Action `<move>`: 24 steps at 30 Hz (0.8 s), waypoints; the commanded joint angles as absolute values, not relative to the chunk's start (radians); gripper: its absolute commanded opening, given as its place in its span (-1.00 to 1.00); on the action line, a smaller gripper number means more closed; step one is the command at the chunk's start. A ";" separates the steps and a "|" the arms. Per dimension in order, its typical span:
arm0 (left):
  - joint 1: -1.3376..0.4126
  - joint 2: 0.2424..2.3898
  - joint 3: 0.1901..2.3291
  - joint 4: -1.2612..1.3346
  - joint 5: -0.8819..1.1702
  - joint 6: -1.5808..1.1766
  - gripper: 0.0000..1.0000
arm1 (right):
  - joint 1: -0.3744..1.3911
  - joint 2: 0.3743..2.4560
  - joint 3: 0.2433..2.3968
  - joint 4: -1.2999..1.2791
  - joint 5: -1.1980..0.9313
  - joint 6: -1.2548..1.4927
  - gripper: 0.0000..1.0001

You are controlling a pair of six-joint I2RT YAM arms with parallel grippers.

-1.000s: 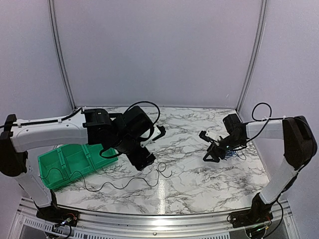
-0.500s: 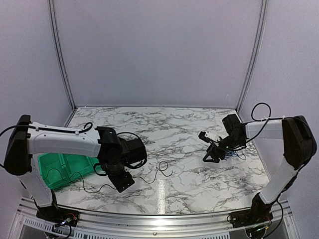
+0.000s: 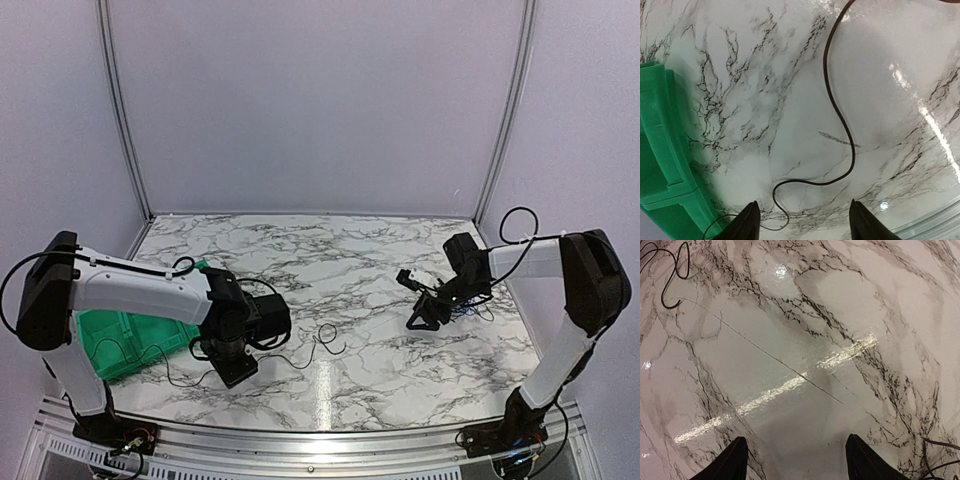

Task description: Untangle the cables

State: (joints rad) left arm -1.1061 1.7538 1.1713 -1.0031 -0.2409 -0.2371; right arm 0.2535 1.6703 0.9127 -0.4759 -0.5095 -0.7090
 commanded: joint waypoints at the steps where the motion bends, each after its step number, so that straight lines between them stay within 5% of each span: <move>1: -1.101 1.789 1.183 -0.933 -0.131 -0.180 0.15 | 0.270 1.680 0.942 -0.491 -0.504 -0.719 0.34; 10: -1.100 1.847 1.171 -0.860 -0.099 -0.154 -0.22 | 0.269 1.699 0.945 -0.493 -0.496 -0.722 0.32; 16: -1.098 1.840 1.154 -0.829 -0.100 -0.150 -0.97 | 0.271 1.705 0.948 -0.498 -0.498 -0.722 0.30; 24: -1.094 1.625 1.367 -0.909 -0.300 -0.148 -1.00 | 0.272 1.684 0.942 -0.482 -0.496 -0.717 0.29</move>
